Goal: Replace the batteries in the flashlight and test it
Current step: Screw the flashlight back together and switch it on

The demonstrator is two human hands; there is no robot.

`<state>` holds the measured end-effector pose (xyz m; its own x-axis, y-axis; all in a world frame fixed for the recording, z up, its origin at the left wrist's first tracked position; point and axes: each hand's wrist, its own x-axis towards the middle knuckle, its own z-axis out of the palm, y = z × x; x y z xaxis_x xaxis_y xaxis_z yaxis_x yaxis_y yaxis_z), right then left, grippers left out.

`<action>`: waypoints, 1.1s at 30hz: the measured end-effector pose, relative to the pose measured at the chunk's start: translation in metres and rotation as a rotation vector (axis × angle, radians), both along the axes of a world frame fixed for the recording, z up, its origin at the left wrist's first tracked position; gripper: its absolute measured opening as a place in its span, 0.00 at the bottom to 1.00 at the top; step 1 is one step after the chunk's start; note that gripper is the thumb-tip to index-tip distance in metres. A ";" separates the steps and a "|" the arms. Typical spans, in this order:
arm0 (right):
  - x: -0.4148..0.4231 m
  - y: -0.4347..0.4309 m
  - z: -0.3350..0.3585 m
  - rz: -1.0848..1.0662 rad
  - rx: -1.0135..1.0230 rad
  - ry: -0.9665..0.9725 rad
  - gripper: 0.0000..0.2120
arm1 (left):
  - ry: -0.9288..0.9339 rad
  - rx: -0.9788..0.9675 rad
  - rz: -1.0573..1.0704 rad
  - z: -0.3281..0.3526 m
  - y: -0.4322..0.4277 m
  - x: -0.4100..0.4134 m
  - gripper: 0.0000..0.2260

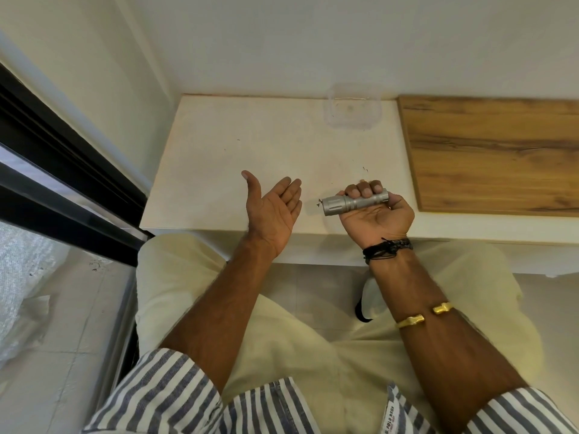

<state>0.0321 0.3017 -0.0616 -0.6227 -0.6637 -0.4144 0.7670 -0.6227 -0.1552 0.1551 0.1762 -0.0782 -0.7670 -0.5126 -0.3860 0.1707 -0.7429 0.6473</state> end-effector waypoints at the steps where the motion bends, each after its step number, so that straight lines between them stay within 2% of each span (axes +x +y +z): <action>1: 0.000 0.000 0.000 0.002 -0.013 -0.002 0.05 | 0.007 0.007 -0.006 0.000 0.000 0.000 0.48; 5: 0.001 0.003 0.001 0.032 -0.062 0.008 0.08 | 0.031 0.035 -0.015 0.002 0.000 0.000 0.49; 8: 0.000 0.003 0.004 0.056 -0.053 0.034 0.05 | 0.032 0.038 -0.012 0.002 0.000 -0.001 0.49; 12: -0.004 -0.001 0.004 0.119 0.173 0.186 0.10 | 0.024 0.037 0.006 0.002 -0.001 -0.001 0.48; 14: -0.005 -0.001 0.003 0.147 0.350 0.383 0.09 | 0.026 0.054 0.047 0.002 -0.003 -0.002 0.48; 18: -0.001 -0.002 0.001 0.028 0.893 0.985 0.08 | -0.012 0.012 0.094 -0.001 -0.008 0.000 0.47; 19: 0.001 -0.002 0.001 -0.043 0.974 1.093 0.09 | -0.017 0.003 0.098 -0.002 -0.009 0.001 0.48; 21: 0.003 0.000 0.000 -0.185 1.004 1.205 0.12 | -0.023 -0.009 0.104 -0.003 -0.009 0.001 0.47; 24: 0.004 0.000 0.003 -0.308 0.889 1.233 0.11 | -0.029 -0.024 0.112 -0.003 -0.009 0.002 0.47; 28: 0.003 -0.002 0.011 -0.314 0.761 1.196 0.13 | -0.038 -0.029 0.123 -0.002 -0.008 0.002 0.46; 31: 0.003 -0.001 0.016 -0.256 0.721 1.113 0.13 | -0.052 -0.036 0.134 -0.002 -0.009 0.002 0.46; 33: 0.005 -0.001 0.014 -0.242 0.791 1.064 0.13 | -0.059 -0.035 0.140 -0.003 -0.011 0.003 0.46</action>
